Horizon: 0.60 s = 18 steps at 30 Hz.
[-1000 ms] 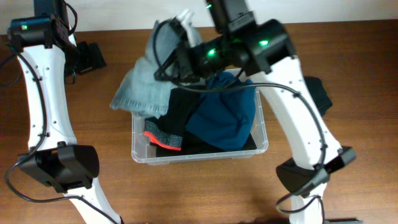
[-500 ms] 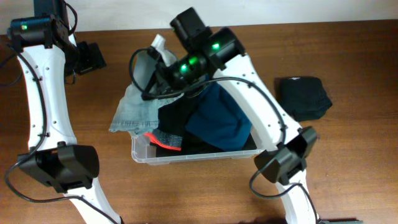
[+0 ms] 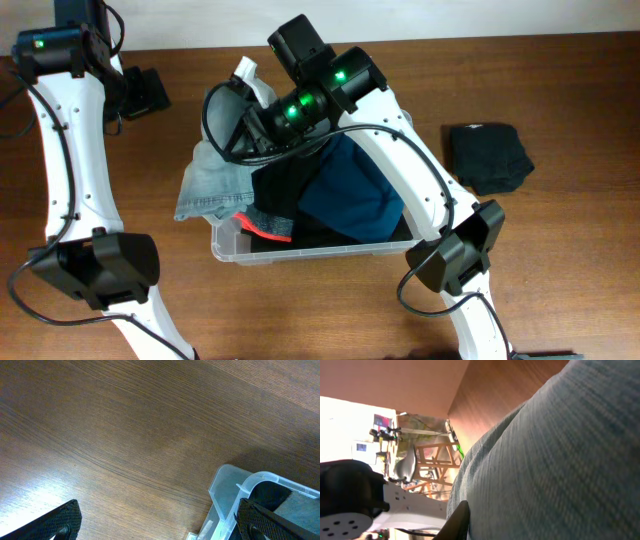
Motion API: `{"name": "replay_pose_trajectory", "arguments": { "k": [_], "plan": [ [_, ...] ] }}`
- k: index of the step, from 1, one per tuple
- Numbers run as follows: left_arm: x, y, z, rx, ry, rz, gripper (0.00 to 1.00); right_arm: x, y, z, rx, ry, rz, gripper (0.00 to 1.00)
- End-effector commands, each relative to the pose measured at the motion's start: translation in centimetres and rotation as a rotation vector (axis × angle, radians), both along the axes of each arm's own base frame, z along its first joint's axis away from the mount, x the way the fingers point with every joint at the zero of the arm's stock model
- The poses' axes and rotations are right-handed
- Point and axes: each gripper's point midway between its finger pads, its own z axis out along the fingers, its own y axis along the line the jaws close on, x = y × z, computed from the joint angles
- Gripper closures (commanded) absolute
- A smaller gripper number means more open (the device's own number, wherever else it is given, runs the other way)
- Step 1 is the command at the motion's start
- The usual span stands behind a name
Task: Pack container
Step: 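Lower the jeans into the container's left side and release them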
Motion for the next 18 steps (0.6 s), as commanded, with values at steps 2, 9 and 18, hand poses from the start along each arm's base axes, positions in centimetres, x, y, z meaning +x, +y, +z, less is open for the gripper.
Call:
{"name": "replay_pose_trajectory", "arguments": {
  "k": [2, 9, 18],
  "plan": [
    [-0.2, 0.1, 0.3, -0.009, -0.007, 0.012, 0.00, -0.9, 0.2, 2.4, 0.103, -0.102, 0.086, 0.86],
    [-0.2, 0.1, 0.3, -0.009, -0.007, 0.012, 0.01, -0.4, 0.6, 0.6, 0.093, -0.104, 0.104, 0.86],
    [-0.2, 0.1, 0.3, -0.009, -0.007, 0.012, 0.00, 1.3, 0.3, -3.4, 0.039, -0.027, 0.083, 0.86]
  ]
}}
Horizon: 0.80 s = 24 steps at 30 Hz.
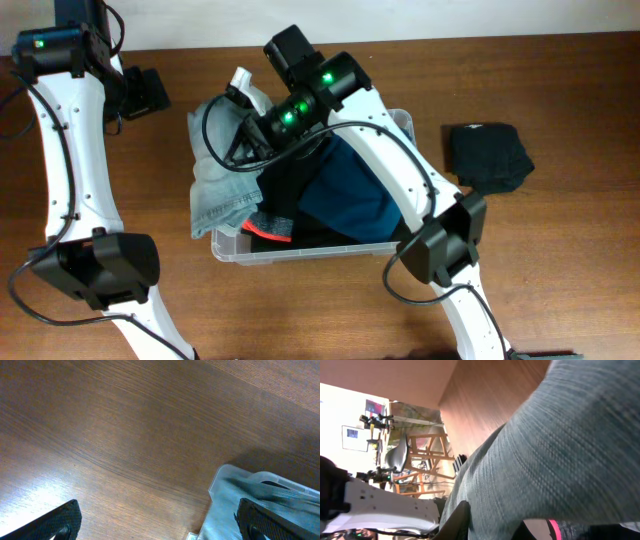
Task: Pack container
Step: 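Lower the jeans into the container's left side and release them, then push the jeans down into the container with the right gripper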
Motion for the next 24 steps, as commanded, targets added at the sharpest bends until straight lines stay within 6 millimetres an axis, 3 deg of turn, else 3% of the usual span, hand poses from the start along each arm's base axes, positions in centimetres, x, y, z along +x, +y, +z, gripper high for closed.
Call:
{"name": "replay_pose_trajectory", "arguments": {
  "k": [1, 5, 9, 12, 18, 19, 20, 21, 24],
  "plan": [
    [-0.2, 0.1, 0.3, -0.009, -0.007, 0.012, 0.01, 0.5, -0.5, 0.7, 0.038, -0.012, 0.010, 0.86],
    [-0.2, 0.1, 0.3, -0.009, -0.007, 0.012, 0.01, 2.9, -3.2, -1.6, -0.115, -0.023, -0.104, 0.85],
    [-0.2, 0.1, 0.3, -0.009, -0.007, 0.012, 0.01, 5.1, -7.5, -3.9, -0.295, -0.032, -0.214, 0.83],
    [-0.2, 0.1, 0.3, -0.009, -0.007, 0.012, 0.01, 6.1, -10.2, -4.9, -0.381, -0.023, -0.268, 0.76],
    [-0.2, 0.1, 0.3, -0.009, -0.007, 0.012, 0.01, 8.8, -16.8, -7.4, -0.679, -0.088, -0.444, 0.38],
    [-0.2, 0.1, 0.3, -0.009, -0.007, 0.012, 0.00, 9.0, -17.5, -7.5, -0.709, -0.100, -0.457, 0.30],
    [-0.2, 0.1, 0.3, -0.009, -0.007, 0.012, 0.01, 9.1, -18.1, -7.6, -0.739, -0.110, -0.472, 0.10],
    [-0.2, 0.1, 0.3, -0.009, -0.007, 0.012, 0.00, 9.3, -18.6, -7.6, -0.767, -0.122, -0.489, 0.04],
    [-0.2, 0.1, 0.3, -0.009, -0.007, 0.012, 0.01, 9.9, -20.0, -7.1, -0.843, -0.175, -0.545, 0.03]
  ]
}}
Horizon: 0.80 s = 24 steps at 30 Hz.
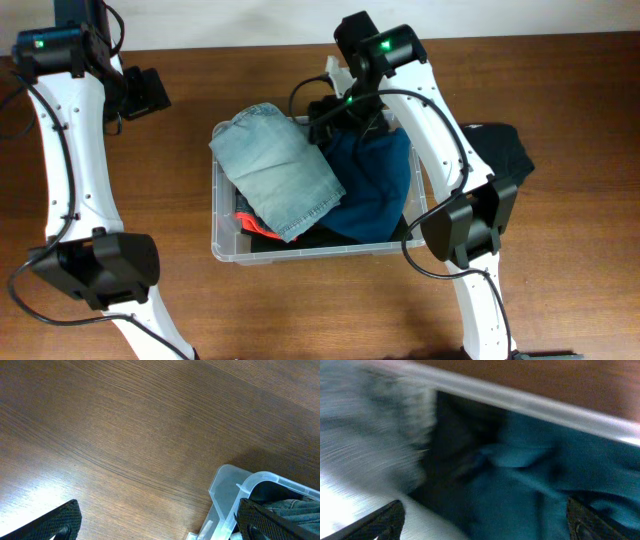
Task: Pack container
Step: 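Push the jeans down into the container with the right gripper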
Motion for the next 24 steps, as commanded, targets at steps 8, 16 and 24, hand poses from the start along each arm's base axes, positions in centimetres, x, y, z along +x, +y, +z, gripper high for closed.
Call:
{"name": "replay_pose_trajectory", "arguments": {
  "k": [8, 16, 24],
  "plan": [
    [-0.2, 0.1, 0.3, -0.009, -0.007, 0.012, 0.01, 0.5, -1.3, 7.1, -0.092, -0.239, -0.058, 0.08],
    [-0.2, 0.1, 0.3, -0.009, -0.007, 0.012, 0.00, -2.1, 1.9, 14.3, 0.015, -0.412, 0.014, 0.47],
    [-0.2, 0.1, 0.3, -0.009, -0.007, 0.012, 0.01, -4.0, 6.4, 12.3, 0.005, -0.399, 0.164, 0.92]
  ]
}}
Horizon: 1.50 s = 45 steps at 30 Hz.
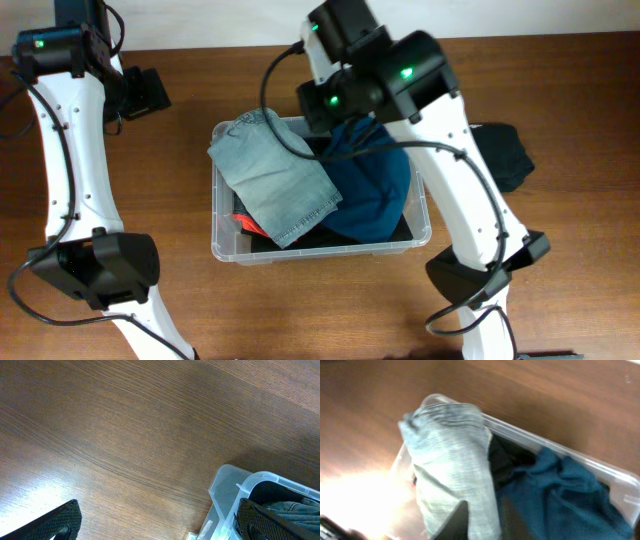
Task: Pack container
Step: 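Push the jeans down into the container with the right gripper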
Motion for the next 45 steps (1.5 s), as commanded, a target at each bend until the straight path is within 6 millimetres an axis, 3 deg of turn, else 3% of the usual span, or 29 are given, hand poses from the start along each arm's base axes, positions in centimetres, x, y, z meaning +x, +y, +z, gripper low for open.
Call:
{"name": "replay_pose_trajectory", "arguments": {
  "k": [1, 7, 12, 18, 23, 29, 39, 45],
  "plan": [
    [-0.2, 0.1, 0.3, -0.009, -0.007, 0.012, 0.01, 0.2, 1.5, -3.4, -0.063, 0.047, 0.033, 0.96],
    [-0.2, 0.1, 0.3, -0.009, -0.007, 0.012, 0.01, 1.4, 3.5, -9.1, -0.099, 0.121, 0.054, 0.96],
    [-0.2, 0.1, 0.3, -0.009, -0.007, 0.012, 0.01, 1.7, 4.0, -14.1, -0.143, 0.189, 0.048, 0.96],
    [-0.2, 0.1, 0.3, -0.009, -0.007, 0.012, 0.01, 2.1, 2.6, -20.5, -0.216, 0.248, -0.023, 0.96],
    [-0.2, 0.1, 0.3, -0.009, -0.007, 0.012, 0.00, 1.4, 1.6, -24.0, -0.227, 0.318, -0.127, 0.96],
    [-0.2, 0.1, 0.3, -0.009, -0.007, 0.012, 0.01, 0.3, 1.9, -24.0, -0.191, 0.385, -0.252, 0.96],
    [-0.2, 0.1, 0.3, -0.009, -0.007, 0.012, 0.01, -1.9, 5.6, -22.4, -0.008, 0.549, -0.338, 0.96],
    [-0.2, 0.1, 0.3, -0.009, -0.007, 0.012, 0.00, -2.2, 7.3, -22.0, 0.057, 0.585, -0.454, 0.96]
  ]
}}
